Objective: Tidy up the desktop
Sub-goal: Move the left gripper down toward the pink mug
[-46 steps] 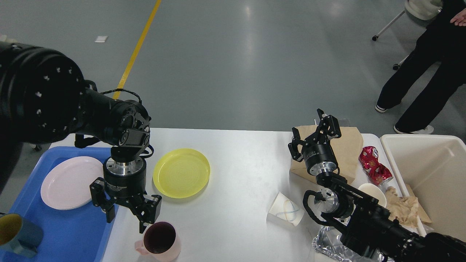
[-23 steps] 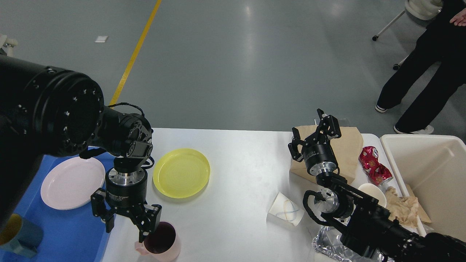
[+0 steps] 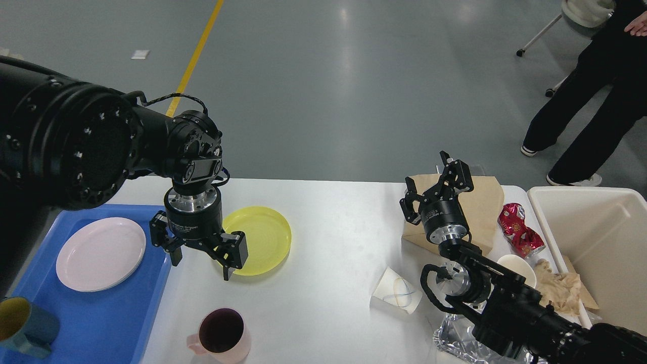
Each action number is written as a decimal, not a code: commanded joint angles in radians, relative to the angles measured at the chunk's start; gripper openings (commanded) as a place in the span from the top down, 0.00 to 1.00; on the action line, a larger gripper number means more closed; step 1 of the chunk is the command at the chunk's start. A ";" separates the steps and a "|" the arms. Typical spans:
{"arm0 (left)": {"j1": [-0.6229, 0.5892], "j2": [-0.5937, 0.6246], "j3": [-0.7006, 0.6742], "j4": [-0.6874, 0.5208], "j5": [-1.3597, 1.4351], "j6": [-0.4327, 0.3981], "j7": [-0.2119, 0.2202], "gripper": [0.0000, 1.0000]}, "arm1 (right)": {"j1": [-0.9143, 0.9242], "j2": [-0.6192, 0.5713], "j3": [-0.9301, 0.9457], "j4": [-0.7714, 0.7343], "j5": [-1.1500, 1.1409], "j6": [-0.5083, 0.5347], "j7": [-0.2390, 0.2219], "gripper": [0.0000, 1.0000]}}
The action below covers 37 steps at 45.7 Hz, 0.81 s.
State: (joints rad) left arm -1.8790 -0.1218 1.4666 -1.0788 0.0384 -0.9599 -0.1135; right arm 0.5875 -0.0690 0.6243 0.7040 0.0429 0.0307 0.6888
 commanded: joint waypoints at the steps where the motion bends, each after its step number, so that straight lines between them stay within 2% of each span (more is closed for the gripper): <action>1: 0.012 -0.009 0.001 -0.018 0.052 0.000 0.049 0.02 | 0.000 0.000 0.000 0.000 0.000 0.000 0.000 0.00; 6: 0.012 -0.012 0.009 -0.078 0.067 0.000 0.135 0.02 | 0.000 0.000 0.000 0.000 0.000 0.000 0.000 0.00; 14: 0.027 -0.012 0.031 -0.230 0.060 0.000 0.311 0.02 | 0.000 0.000 0.000 0.000 0.000 0.000 0.000 0.00; 16: 0.037 -0.012 0.031 -0.253 0.043 0.070 0.353 0.02 | 0.000 0.000 0.000 0.000 0.000 0.000 0.000 0.00; 21: 0.044 -0.015 0.029 -0.257 0.011 0.115 0.376 0.02 | 0.000 0.000 0.000 0.000 0.000 0.000 0.000 0.00; 29: 0.040 -0.012 0.031 -0.254 0.009 0.107 0.408 0.02 | 0.000 0.000 0.000 0.000 0.000 0.000 0.000 0.00; 37: 0.034 -0.004 0.029 -0.245 -0.058 0.127 0.387 0.02 | 0.000 0.000 0.000 0.000 0.000 0.000 0.000 0.00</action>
State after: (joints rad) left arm -1.8396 -0.1300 1.4953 -1.3297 0.0320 -0.8491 0.2847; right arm 0.5875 -0.0690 0.6243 0.7042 0.0429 0.0307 0.6888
